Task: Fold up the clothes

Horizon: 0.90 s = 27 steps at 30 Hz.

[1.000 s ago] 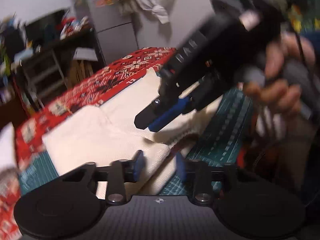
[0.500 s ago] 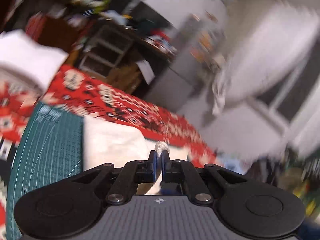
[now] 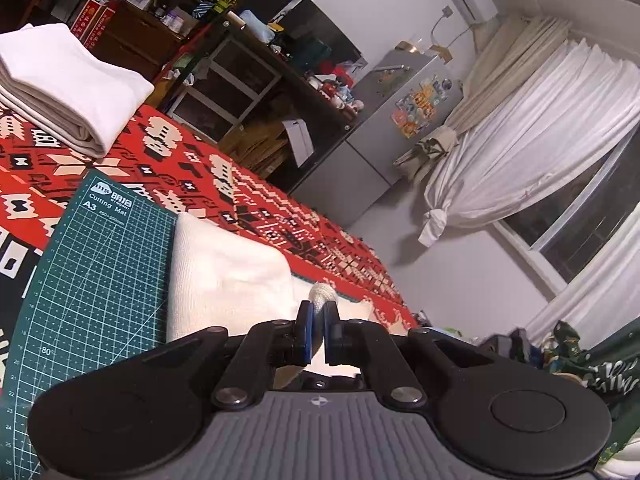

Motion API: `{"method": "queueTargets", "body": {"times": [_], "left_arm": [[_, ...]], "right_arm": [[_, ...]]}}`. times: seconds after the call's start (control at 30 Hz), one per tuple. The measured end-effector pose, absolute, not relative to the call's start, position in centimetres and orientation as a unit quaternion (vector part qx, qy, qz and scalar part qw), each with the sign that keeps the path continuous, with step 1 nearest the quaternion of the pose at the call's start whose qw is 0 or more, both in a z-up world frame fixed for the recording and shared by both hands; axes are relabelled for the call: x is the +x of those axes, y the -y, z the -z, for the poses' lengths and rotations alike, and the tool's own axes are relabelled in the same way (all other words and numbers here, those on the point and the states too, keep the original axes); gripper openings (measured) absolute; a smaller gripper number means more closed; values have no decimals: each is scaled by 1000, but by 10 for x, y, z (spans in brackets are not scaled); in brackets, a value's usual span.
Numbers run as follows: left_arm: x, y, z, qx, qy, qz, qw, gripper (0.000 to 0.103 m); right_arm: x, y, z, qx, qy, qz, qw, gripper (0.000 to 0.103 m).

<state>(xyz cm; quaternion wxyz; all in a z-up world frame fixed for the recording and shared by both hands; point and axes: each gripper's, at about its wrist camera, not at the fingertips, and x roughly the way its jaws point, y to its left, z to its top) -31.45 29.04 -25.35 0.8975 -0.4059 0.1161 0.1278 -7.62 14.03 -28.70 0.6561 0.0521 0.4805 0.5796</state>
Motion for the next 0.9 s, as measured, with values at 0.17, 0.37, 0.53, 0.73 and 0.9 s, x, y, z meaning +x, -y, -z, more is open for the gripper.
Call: {"method": "queueTargets", "body": {"times": [0.17,0.37,0.53,0.73,0.9], "left_arm": [[-304,-288,259,-406,-131,-107,898,5],[-287,-278,280,-414,-172,-79,890,5],[-271,-266,284,-376,-220,-74,897,5],[-254,-254,286,-314,-258,-72,911,5],[-251,-245,282,-256,-274,-71,924,5]], "right_arm": [[-98,-121,261,-9,-400,-591,701,2],[-91,-128,288,1,-456,-572,682,3],[-56,-103,294,105,-515,-551,649,11],[-21,-93,316,229,-583,-524,577,40],[-24,-111,320,207,-595,-531,567,48]]}}
